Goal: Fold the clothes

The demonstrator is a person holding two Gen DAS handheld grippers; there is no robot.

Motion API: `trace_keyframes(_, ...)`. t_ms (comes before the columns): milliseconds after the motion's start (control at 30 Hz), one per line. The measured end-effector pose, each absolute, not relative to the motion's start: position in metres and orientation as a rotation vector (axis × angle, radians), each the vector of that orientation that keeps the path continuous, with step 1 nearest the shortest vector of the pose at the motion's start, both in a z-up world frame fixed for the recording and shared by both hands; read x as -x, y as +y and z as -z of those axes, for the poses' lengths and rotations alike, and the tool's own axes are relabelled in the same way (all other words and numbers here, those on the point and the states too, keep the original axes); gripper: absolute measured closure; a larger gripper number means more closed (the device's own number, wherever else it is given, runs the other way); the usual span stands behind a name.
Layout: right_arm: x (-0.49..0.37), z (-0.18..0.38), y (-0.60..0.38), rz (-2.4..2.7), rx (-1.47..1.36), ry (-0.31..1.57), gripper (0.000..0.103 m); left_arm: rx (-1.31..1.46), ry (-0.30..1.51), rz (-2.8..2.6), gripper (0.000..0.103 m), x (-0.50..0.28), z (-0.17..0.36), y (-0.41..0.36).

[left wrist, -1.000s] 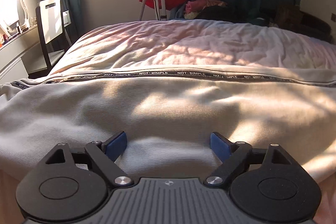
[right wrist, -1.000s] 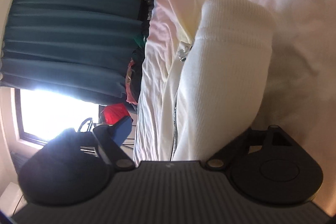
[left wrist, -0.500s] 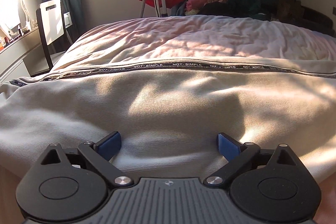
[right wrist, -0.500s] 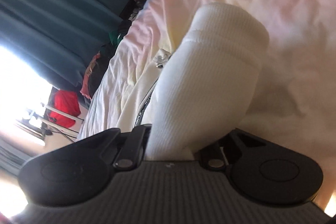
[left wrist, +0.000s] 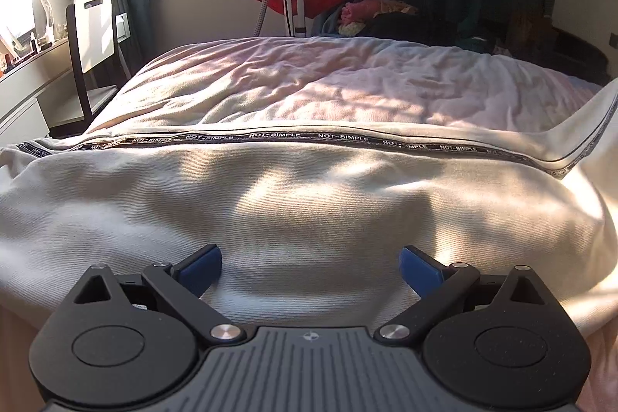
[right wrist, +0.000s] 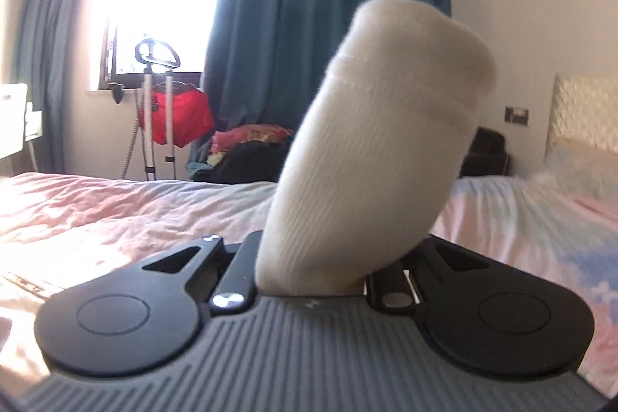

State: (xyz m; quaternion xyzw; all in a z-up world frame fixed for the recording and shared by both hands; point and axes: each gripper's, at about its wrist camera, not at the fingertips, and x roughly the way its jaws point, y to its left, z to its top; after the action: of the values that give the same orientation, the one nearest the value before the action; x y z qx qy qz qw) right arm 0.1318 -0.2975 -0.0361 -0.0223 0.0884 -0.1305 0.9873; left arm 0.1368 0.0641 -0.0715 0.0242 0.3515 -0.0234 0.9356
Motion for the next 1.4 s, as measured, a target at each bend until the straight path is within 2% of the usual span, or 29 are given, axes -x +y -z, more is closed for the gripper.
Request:
trace_keyframes(200, -0.125, 0.062, -0.191, 0.044, 0.313, 0.167, 0.087, 0.031, 0.648, 0.033, 0.004, -0.13, 0.045, 0.081)
trace_keyframes(367, -0.119, 0.137, -0.112, -0.212, 0.624, 0.385, 0.086, 0.096, 0.59, 0.023, 0.004, -0.126, 0.025, 0.101)
trace_keyframes(433, -0.114, 0.159, -0.101, -0.184, 0.724, 0.374, 0.086, 0.115, 0.574, 0.012, 0.004, -0.125, 0.02, 0.108)
trace_keyframes(567, -0.118, 0.141, -0.115, -0.184, 0.612, 0.37, 0.086, 0.176, 0.559, 0.021, 0.004, -0.126, 0.015, 0.119)
trace_keyframes(700, -0.103, 0.125, -0.091, -0.23, 0.629, 0.258, 0.086, 0.214, 0.532, 0.043, 0.004, -0.128, 0.014, 0.124)
trace_keyframes(800, -0.106, 0.122, -0.076, -0.306, 0.594, 0.297, 0.084, 0.222, 0.535, 0.042, 0.004, -0.128, 0.017, 0.127)
trace_keyframes(900, -0.111, 0.122, -0.086, -0.343, 0.501, 0.372, 0.076, 0.253, 0.57, 0.038, 0.004, -0.131, 0.024, 0.13)
trace_keyframes(933, -0.11, 0.119, -0.089, -0.368, 0.485, 0.386, 0.063, 0.269, 0.575, 0.039, 0.004, -0.131, 0.025, 0.132)
trace_keyframes(967, -0.112, 0.114, -0.091, -0.404, 0.465, 0.406, 0.039, 0.28, 0.572, 0.043, 0.004, -0.129, 0.025, 0.133)
trace_keyframes(1000, -0.109, 0.108, -0.096, -0.442, 0.43, 0.426, 0.026, 0.289, 0.567, 0.048, 0.004, -0.127, 0.024, 0.134)
trace_keyframes(1033, -0.109, 0.103, -0.099, -0.491, 0.37, 0.453, 0.009, 0.298, 0.562, 0.054, 0.004, -0.124, 0.023, 0.135)
trace_keyframes(1100, -0.104, 0.097, -0.104, -0.584, 0.231, 0.544, 0.005, 0.32, 0.559, 0.072, 0.004, -0.118, 0.022, 0.139)
trace_keyframes(1200, -0.072, 0.081, -0.117, -0.602, 0.128, 0.543, 0.005, 0.355, 0.555, 0.098, 0.004, -0.108, 0.019, 0.145)
trace_keyframes(1400, -0.08, 0.047, -0.164, -0.402, -0.076, 0.517, 0.005, 0.344, 0.532, 0.164, 0.004, -0.087, 0.013, 0.147)
